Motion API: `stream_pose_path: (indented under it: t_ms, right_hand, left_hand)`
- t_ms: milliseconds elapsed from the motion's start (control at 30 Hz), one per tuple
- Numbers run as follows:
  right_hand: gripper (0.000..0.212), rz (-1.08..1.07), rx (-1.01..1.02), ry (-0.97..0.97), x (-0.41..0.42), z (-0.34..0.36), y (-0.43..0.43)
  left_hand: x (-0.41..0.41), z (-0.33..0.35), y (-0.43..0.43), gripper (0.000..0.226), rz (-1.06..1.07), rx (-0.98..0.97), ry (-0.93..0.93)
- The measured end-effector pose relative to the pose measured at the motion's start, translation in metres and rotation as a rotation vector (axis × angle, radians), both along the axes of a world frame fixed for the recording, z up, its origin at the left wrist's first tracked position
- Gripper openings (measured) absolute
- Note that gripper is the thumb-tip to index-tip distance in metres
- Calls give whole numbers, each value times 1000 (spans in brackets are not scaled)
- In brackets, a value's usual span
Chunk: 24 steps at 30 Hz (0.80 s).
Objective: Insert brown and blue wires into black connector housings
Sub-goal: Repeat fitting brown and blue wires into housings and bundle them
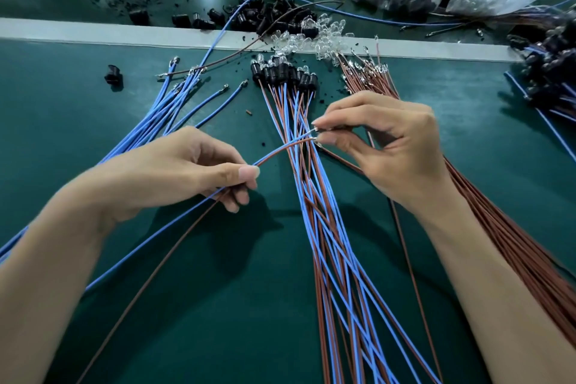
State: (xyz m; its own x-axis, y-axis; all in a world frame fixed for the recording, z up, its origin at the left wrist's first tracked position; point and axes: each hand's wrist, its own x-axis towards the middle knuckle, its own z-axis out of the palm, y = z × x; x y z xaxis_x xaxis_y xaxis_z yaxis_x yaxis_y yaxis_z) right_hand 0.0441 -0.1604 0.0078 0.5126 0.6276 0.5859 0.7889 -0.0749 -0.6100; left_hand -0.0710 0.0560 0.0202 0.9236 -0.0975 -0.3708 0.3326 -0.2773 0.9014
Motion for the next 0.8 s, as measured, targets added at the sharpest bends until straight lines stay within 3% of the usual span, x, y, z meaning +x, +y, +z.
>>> stream_pose_path:
  t_ms: [133,233,433,633,800]
  right_hand:
    - [16,-7,4,11,0,0,-1]
    - [16,-22,14,24,1,-1,-2]
    - [20,29,22,85,0,-2,-1]
    - [24,98,24,119,-5,-3,2]
    - [24,142,22,158,-8,-1,2]
  left_hand:
    - [-2,-1,9,44,-80,70,70]
    - [-4,-2,17,38,-142,93,105]
    - [-3,-5,12,34,-61,28,-102]
    - [-5,-5,1,27,-150,-102,-79]
    - [-4,-3,-1,30,-151,-84,-113]
